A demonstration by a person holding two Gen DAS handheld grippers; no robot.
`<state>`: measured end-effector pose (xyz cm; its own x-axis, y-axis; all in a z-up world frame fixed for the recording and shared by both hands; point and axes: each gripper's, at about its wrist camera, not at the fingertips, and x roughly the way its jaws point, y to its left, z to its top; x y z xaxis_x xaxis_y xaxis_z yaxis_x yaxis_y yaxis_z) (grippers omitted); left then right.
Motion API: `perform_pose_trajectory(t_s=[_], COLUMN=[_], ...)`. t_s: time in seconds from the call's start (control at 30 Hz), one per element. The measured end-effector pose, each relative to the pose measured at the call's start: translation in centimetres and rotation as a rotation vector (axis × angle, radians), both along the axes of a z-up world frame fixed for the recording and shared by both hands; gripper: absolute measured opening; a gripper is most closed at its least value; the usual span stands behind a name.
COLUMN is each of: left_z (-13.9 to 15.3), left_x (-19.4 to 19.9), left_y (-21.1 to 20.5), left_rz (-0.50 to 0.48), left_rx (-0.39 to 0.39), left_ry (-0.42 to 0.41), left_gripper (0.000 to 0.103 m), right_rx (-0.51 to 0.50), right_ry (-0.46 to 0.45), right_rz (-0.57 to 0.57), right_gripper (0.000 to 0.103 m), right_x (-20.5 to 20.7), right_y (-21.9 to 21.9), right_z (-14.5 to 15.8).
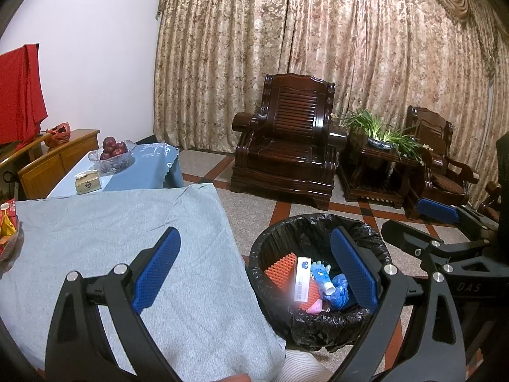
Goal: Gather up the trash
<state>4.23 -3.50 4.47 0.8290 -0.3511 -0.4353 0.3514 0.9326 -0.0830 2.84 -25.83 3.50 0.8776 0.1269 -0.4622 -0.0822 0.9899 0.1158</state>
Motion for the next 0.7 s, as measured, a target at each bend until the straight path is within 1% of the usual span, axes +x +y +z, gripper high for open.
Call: perform_pose_trajectory(t_s=[0.7], left_z=[0.06], left_x=[0.07], left_y=[0.0], left_rz=[-0.001], left_rx=[0.004], left_ry=[0.002], left_gripper=[0.093], right_rx=[0.0], right_ry=[0.002], right_rz=[0.0], right_gripper=[0.097], right_x=[-0.02], right_y=[-0.2], right_z=[-0.15])
